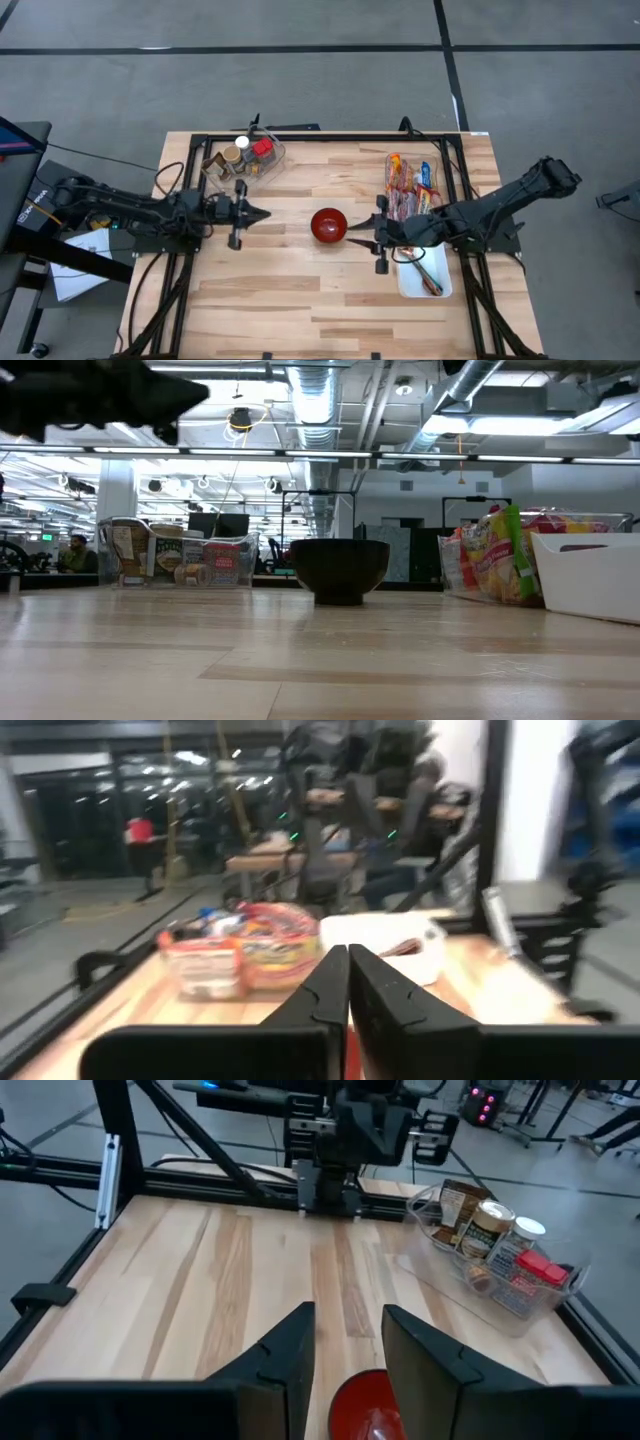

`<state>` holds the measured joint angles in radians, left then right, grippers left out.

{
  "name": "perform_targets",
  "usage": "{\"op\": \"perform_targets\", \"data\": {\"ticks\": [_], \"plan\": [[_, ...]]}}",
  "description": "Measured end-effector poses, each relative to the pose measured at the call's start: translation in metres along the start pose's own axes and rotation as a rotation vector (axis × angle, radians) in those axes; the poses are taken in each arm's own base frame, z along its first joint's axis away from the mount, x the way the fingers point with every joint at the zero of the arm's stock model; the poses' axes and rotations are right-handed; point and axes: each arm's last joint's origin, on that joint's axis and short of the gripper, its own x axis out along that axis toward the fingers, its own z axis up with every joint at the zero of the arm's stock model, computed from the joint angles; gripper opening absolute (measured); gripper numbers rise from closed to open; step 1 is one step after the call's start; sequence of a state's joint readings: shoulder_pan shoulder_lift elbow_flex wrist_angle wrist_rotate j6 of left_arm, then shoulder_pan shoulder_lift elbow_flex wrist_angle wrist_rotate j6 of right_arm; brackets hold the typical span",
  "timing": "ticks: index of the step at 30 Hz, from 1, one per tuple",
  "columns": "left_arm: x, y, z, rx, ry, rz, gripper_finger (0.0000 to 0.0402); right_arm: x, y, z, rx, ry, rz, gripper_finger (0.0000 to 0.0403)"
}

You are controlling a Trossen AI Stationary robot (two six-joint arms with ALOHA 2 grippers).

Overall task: Pick & Place Food Item
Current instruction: Return to Home Position

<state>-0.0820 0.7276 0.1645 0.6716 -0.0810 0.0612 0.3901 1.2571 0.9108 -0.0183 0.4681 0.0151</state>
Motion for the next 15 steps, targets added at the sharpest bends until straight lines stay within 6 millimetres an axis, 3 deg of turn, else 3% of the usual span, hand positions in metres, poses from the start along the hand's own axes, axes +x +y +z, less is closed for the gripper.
{"op": "perform_targets", "data": {"ticks": [6,15], "plan": [[-0.029,-0.001,-0.019,-0.02,-0.051,-0.048,0.001,-0.007,-0.003,0.004,0.009,-0.02,0.002,0.0111],[-0.044,0.001,-0.028,0.018,0.018,-0.012,0.0001,-0.009,-0.004,0.002,-0.004,0.007,0.0,0.0111]]}}
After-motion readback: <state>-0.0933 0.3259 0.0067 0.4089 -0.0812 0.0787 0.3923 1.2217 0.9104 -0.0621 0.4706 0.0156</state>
